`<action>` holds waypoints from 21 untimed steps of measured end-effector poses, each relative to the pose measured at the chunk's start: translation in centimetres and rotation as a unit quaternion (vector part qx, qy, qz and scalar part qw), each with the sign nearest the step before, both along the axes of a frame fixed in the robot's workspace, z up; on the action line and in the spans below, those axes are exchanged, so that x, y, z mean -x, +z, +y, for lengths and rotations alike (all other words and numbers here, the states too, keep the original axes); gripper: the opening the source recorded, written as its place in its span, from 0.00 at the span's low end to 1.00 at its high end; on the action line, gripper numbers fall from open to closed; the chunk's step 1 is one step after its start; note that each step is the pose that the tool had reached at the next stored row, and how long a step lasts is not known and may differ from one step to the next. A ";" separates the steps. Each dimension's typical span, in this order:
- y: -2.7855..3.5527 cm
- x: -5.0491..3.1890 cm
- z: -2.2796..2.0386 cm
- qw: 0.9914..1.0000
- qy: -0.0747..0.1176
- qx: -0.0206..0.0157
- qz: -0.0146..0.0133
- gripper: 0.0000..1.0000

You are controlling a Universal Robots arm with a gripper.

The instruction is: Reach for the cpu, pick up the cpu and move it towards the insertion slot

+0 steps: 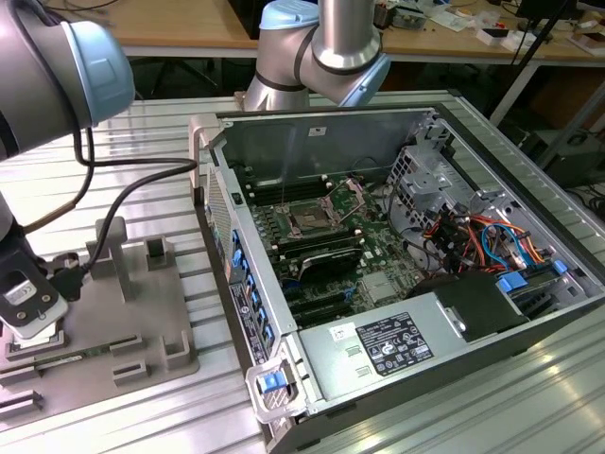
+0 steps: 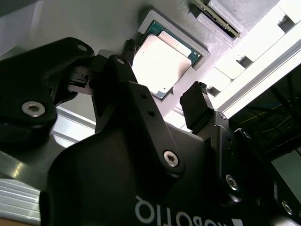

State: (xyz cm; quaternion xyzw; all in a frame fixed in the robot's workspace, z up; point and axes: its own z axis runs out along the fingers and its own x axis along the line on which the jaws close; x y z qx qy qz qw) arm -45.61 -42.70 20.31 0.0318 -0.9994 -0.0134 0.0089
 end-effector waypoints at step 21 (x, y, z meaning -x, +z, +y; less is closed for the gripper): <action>-1.34 -0.15 0.25 1.000 0.001 0.000 0.002 0.66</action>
